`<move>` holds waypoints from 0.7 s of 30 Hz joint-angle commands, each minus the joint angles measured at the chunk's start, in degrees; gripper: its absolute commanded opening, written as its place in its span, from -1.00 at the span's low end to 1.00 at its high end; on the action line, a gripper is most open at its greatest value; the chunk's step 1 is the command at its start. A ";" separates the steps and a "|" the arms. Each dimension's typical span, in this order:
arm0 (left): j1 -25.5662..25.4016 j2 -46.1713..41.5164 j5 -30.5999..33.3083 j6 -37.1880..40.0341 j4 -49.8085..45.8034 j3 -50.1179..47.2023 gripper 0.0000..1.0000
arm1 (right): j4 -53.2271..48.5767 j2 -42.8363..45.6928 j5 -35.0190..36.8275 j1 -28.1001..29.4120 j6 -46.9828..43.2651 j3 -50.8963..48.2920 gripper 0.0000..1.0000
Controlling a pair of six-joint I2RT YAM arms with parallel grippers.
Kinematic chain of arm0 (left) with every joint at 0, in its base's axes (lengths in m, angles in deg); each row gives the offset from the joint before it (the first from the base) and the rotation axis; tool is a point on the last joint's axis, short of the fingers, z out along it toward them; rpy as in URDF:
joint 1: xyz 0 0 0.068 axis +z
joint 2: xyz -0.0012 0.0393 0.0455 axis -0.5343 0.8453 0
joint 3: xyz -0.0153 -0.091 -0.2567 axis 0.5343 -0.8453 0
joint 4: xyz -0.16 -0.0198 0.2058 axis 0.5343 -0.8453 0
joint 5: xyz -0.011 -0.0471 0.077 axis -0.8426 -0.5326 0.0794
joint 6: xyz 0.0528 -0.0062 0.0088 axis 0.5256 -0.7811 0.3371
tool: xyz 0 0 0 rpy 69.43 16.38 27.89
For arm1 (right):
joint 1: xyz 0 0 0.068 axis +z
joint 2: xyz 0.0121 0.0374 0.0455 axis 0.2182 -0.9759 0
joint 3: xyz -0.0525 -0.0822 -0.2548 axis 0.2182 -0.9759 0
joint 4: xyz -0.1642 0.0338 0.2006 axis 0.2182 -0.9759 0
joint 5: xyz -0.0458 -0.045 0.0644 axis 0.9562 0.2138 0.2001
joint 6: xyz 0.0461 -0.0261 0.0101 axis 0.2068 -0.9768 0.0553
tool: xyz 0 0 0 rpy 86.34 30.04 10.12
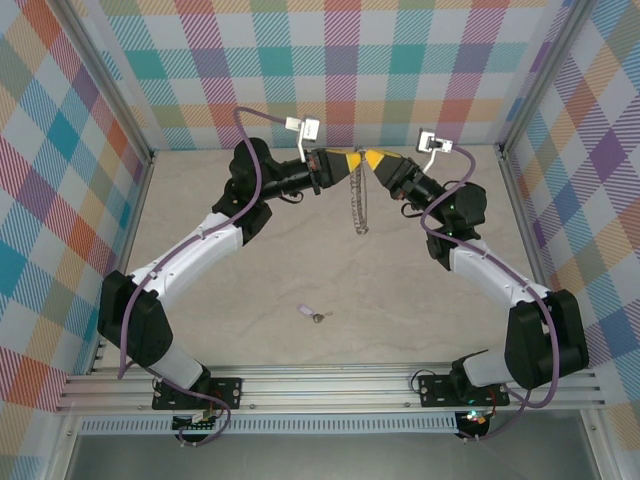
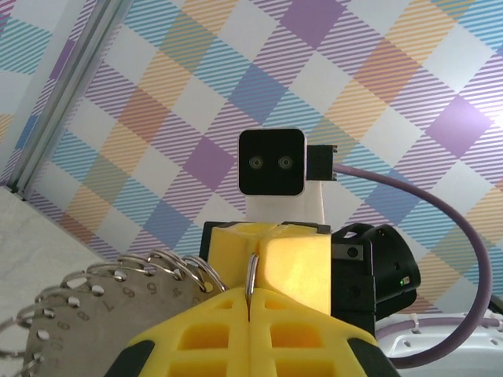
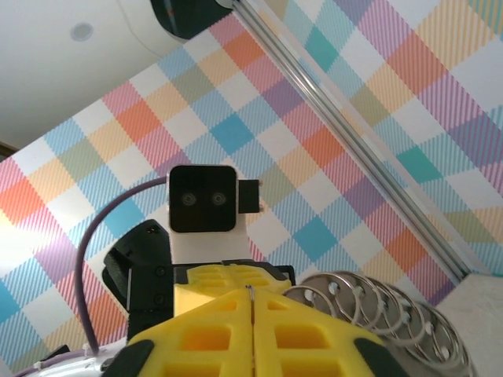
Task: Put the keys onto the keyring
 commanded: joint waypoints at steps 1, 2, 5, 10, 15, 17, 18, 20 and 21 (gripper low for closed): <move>-0.80 -0.92 -0.46 5.19 -3.17 3.44 -1.00 | -8.56 2.81 -3.10 -0.96 -2.15 0.82 -0.44; -0.73 -1.27 -0.83 7.37 -5.61 4.14 -1.00 | -12.05 4.04 -3.33 -1.99 -2.76 1.04 -0.22; -0.58 -1.88 -2.47 14.06 -15.02 6.77 -1.00 | -23.54 8.04 -3.79 -5.11 -5.81 1.60 -0.07; -0.17 -1.62 -4.80 27.52 -32.93 13.11 -1.00 | -38.79 14.10 -5.73 -8.62 -12.40 2.36 -0.07; 0.56 1.70 -9.06 38.59 -50.22 21.53 -1.00 | -48.88 16.49 -9.87 -9.09 -20.01 5.27 -0.11; 0.74 3.33 -10.66 42.72 -56.23 25.24 -1.00 | -50.76 16.39 -12.64 -9.05 -22.08 6.39 -0.13; 0.83 4.13 -11.19 44.12 -58.40 26.66 -1.00 | -50.94 16.24 -13.97 -9.08 -22.64 6.82 -0.14; 0.91 5.71 -12.50 47.07 -63.03 29.80 -1.00 | -50.72 15.51 -17.38 -9.05 -23.08 7.71 -0.15; 1.01 6.28 -12.94 48.06 -64.48 30.88 -1.00 | -50.33 15.29 -18.38 -9.05 -23.02 7.92 -0.15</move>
